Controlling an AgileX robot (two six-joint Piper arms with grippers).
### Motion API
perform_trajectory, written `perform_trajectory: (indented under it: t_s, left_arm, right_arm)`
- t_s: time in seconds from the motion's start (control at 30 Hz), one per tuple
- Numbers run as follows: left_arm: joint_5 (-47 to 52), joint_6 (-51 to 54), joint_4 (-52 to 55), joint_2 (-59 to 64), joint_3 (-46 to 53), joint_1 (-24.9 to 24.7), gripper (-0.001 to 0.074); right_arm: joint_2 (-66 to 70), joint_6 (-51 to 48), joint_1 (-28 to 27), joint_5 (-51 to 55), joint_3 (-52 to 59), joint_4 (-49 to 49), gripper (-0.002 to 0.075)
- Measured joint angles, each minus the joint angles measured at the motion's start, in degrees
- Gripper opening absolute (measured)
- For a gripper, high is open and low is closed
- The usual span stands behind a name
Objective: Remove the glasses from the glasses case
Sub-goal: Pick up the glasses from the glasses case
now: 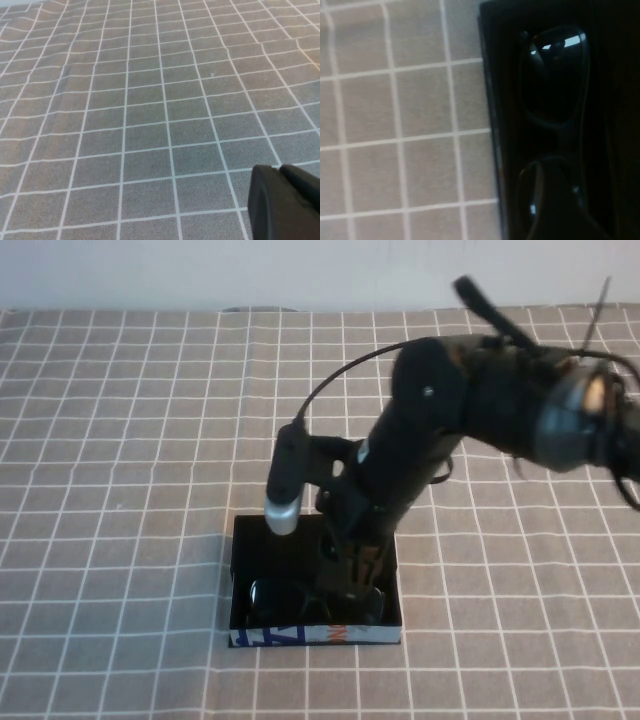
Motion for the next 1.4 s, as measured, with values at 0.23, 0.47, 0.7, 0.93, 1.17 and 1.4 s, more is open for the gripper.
perform_trajectory:
  t_s: [0.23, 0.47, 0.7, 0.93, 1.17, 1.4]
  left_arm:
    - [0.00, 0.00, 0.00, 0.00, 0.00, 0.00, -0.0004]
    - [0.00, 0.00, 0.00, 0.00, 0.00, 0.00, -0.0004]
    - [0.00, 0.00, 0.00, 0.00, 0.00, 0.00, -0.0005]
    - [0.00, 0.00, 0.00, 0.00, 0.00, 0.00, -0.0004]
    - [0.00, 0.00, 0.00, 0.00, 0.00, 0.00, -0.0004]
    - [0.00, 0.00, 0.00, 0.00, 0.00, 0.00, -0.0004]
  right_arm:
    - [6.81, -0.37, 1.54, 3.26, -7.07, -3.24, 0.0290]
    - [8.42, -0.37, 2.33, 3.78, -7.59, -5.49, 0.0293]
    - [9.41, -0.37, 2.33, 3.29, -7.68, -6.65, 0.0293]
    - [9.67, -0.47, 2.33, 2.32, -7.86, -6.65, 0.0293]
    - [9.99, 0.23, 3.35, 3.99, -9.51, -6.40, 0.0293]
    - [9.99, 2.29, 3.56, 5.54, -10.19, -6.41, 0.0293]
